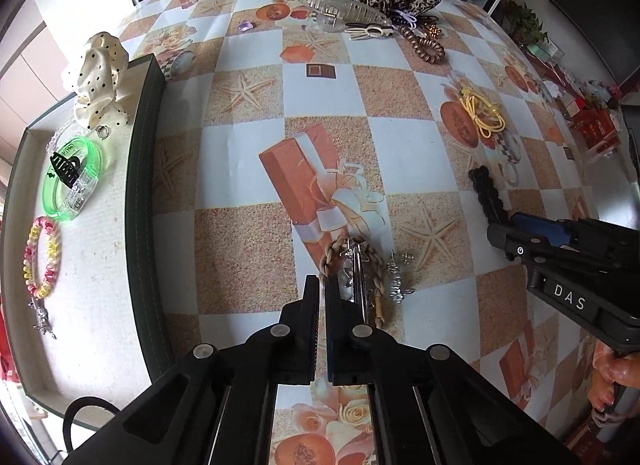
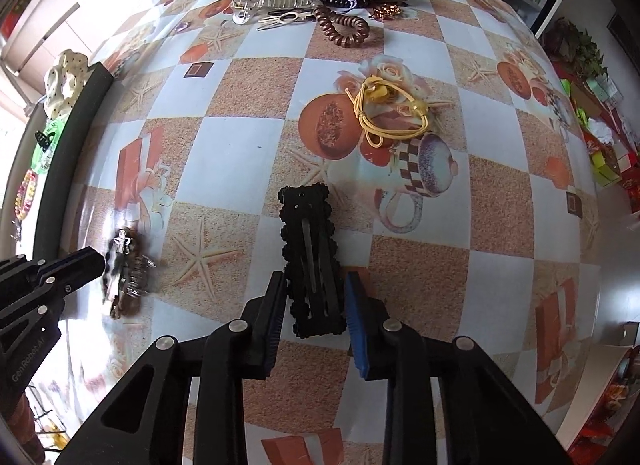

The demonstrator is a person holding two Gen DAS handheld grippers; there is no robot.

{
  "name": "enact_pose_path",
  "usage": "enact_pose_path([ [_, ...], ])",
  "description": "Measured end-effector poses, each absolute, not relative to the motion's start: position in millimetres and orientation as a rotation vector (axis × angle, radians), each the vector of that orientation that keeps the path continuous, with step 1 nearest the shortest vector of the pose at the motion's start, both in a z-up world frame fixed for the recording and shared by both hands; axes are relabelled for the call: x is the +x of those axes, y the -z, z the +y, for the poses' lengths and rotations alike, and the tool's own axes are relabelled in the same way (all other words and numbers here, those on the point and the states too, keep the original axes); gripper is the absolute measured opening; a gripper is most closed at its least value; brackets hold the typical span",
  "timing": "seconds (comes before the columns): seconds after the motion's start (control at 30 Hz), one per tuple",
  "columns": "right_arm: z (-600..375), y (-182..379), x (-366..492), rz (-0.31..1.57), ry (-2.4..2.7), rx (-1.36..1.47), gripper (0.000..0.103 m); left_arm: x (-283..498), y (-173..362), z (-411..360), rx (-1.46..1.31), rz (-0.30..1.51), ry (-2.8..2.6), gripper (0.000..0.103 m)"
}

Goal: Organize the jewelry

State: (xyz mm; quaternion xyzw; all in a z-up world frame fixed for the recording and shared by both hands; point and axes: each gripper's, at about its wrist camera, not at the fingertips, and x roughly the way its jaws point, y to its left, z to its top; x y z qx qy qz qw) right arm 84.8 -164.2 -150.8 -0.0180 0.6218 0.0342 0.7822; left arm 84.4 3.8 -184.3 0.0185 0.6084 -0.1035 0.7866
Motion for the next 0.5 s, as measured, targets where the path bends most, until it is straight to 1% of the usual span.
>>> enact_pose_path([
  [0.33, -182.2, 142.0, 73.5, 1.356, -0.072, 0.002, 0.032, 76.7, 172.4, -5.5, 0.08, 1.29, 0.228, 0.006],
  [0.5, -197.1, 137.6, 63.1, 1.36, -0.053, 0.039, 0.032, 74.1, 176.9, -20.4, 0.105, 1.308, 0.258, 0.006],
])
